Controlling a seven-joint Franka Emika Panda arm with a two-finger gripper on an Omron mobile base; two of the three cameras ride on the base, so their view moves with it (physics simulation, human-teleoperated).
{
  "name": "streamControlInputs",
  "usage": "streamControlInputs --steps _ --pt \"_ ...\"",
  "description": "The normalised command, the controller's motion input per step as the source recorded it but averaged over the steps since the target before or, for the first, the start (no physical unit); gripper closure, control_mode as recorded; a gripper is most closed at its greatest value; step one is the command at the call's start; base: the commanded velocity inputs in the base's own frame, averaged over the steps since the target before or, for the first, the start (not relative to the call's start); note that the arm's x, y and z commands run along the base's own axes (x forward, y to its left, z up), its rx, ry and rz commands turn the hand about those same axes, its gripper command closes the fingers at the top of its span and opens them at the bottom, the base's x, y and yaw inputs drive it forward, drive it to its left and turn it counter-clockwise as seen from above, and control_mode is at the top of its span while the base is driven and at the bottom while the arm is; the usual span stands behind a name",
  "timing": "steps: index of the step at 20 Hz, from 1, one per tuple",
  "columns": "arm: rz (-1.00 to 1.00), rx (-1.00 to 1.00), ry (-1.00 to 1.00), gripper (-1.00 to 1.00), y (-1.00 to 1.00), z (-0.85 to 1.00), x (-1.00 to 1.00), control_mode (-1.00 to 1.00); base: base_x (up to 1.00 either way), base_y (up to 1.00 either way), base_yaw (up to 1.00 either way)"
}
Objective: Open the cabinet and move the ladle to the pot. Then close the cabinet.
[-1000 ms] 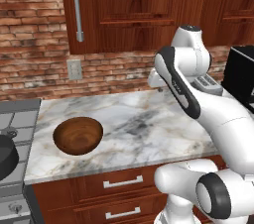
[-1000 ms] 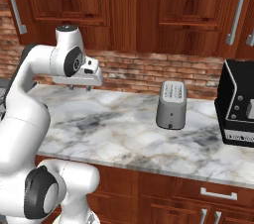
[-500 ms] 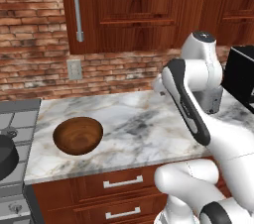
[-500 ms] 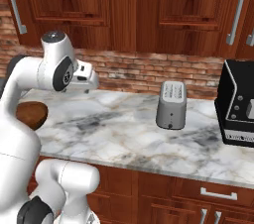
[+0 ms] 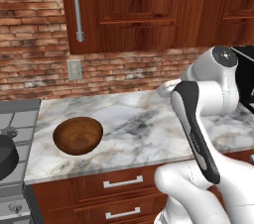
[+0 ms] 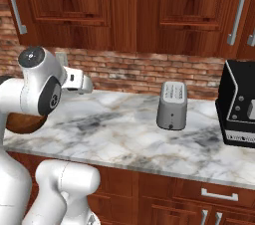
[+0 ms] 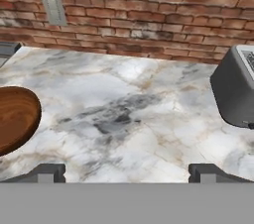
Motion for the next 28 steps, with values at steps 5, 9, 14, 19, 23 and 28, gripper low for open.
streamControlInputs --steps 5,9,14,19,23,28 --pt "0.00 -0.02 -0.12 -1.00 0.04 0.49 -0.27 -1.00 0.00 0.00 0.00" --pt "0.00 -0.03 -0.06 -1.00 0.09 0.54 -0.18 -1.00 0.00 0.00 0.00" --pt "0.00 -0.02 -0.02 -1.00 0.13 0.49 -0.15 -1.00 0.00 0.00 0.00" --pt "0.00 0.00 0.00 -1.00 0.13 0.44 -0.16 -1.00 0.00 0.00 0.00" --pt "0.00 0.00 0.00 -1.00 0.16 0.34 -0.16 -1.00 0.00 0.00 0.00" --pt "0.00 0.00 0.00 -1.00 0.21 0.19 -0.14 -1.00 0.00 0.00 0.00"
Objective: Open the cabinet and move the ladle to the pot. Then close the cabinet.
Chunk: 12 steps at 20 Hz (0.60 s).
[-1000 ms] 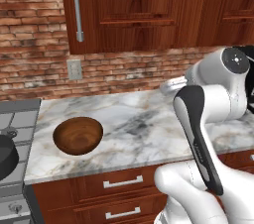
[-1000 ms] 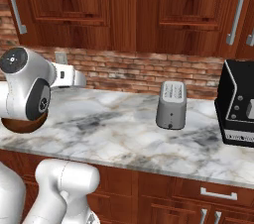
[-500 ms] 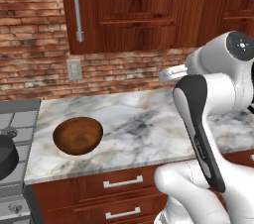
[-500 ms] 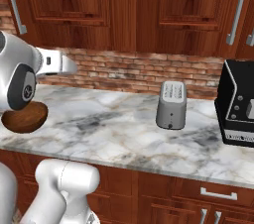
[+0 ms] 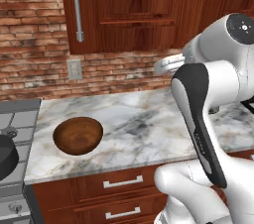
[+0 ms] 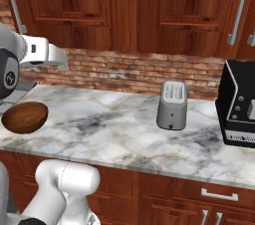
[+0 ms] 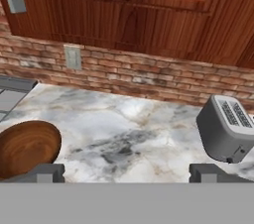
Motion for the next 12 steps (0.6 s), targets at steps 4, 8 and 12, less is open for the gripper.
streamControlInputs --steps 4,8,12 --pt "0.00 0.00 0.00 -1.00 0.29 0.16 -0.05 -1.00 0.00 0.00 0.00" --pt "0.00 0.00 -0.04 -1.00 0.33 0.11 0.00 -1.00 0.00 0.00 0.00" --pt "0.00 0.00 0.00 -1.00 0.34 0.08 0.00 -1.00 0.00 0.00 0.00"
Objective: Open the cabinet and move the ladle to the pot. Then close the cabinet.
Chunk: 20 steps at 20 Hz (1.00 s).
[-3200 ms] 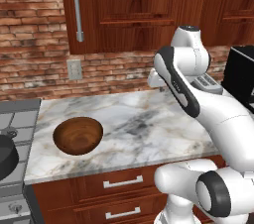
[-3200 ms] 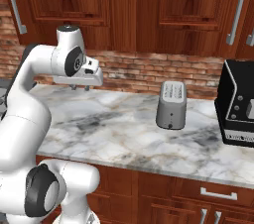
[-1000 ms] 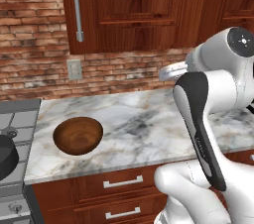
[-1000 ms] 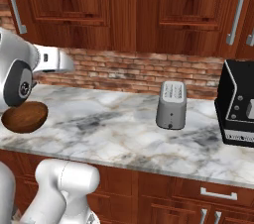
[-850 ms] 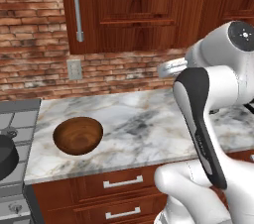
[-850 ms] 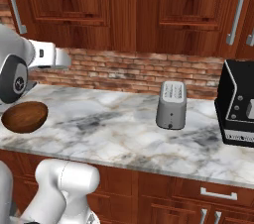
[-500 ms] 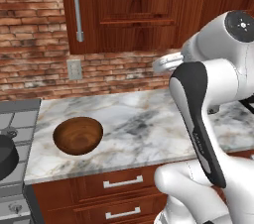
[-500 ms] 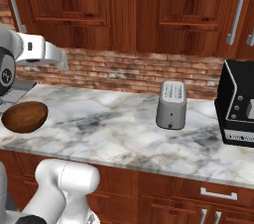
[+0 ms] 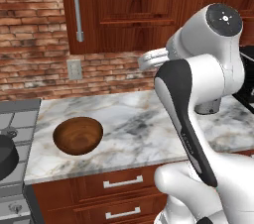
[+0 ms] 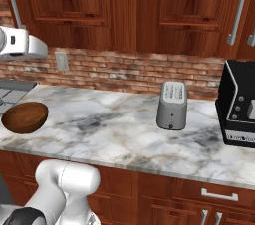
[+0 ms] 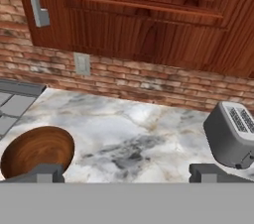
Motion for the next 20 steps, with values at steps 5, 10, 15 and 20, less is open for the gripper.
streamControlInputs --steps 5,10,15,20 --pt "0.00 0.00 -0.01 -1.00 0.36 0.00 0.00 -1.00 0.00 0.00 0.00" --pt "0.00 0.00 -0.01 -1.00 0.31 0.06 0.00 -1.00 0.00 0.00 0.00" --pt "0.01 0.00 0.00 -1.00 0.28 0.05 0.01 -1.00 0.00 0.00 0.00" --pt "0.04 -0.02 0.00 -1.00 0.27 0.00 0.10 -1.00 0.00 0.00 0.00"
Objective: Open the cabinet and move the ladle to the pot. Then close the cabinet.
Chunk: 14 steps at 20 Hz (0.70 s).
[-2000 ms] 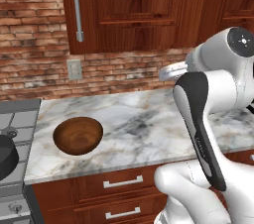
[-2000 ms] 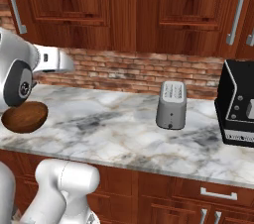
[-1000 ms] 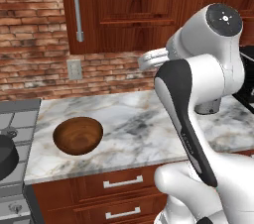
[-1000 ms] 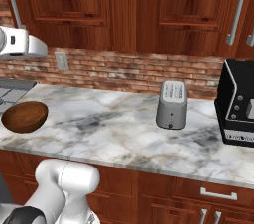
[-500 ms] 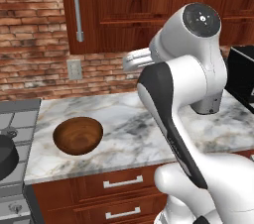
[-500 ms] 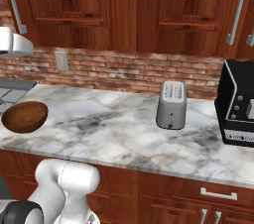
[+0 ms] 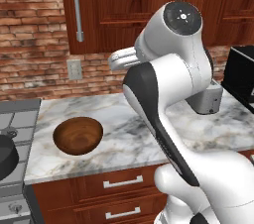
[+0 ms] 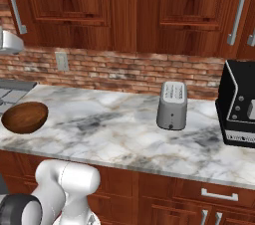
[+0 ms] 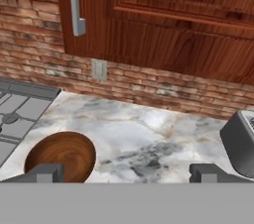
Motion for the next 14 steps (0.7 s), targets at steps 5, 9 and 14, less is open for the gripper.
streamControlInputs --steps 5,9,14 --pt "0.00 -0.01 0.00 -1.00 0.29 0.01 0.14 -1.00 0.00 0.00 0.00" --pt "0.00 0.00 0.00 -1.00 0.20 0.00 0.18 -1.00 0.00 0.00 0.00" --pt "0.00 0.00 0.00 -1.00 0.15 0.00 0.33 -1.00 0.00 0.00 0.00"
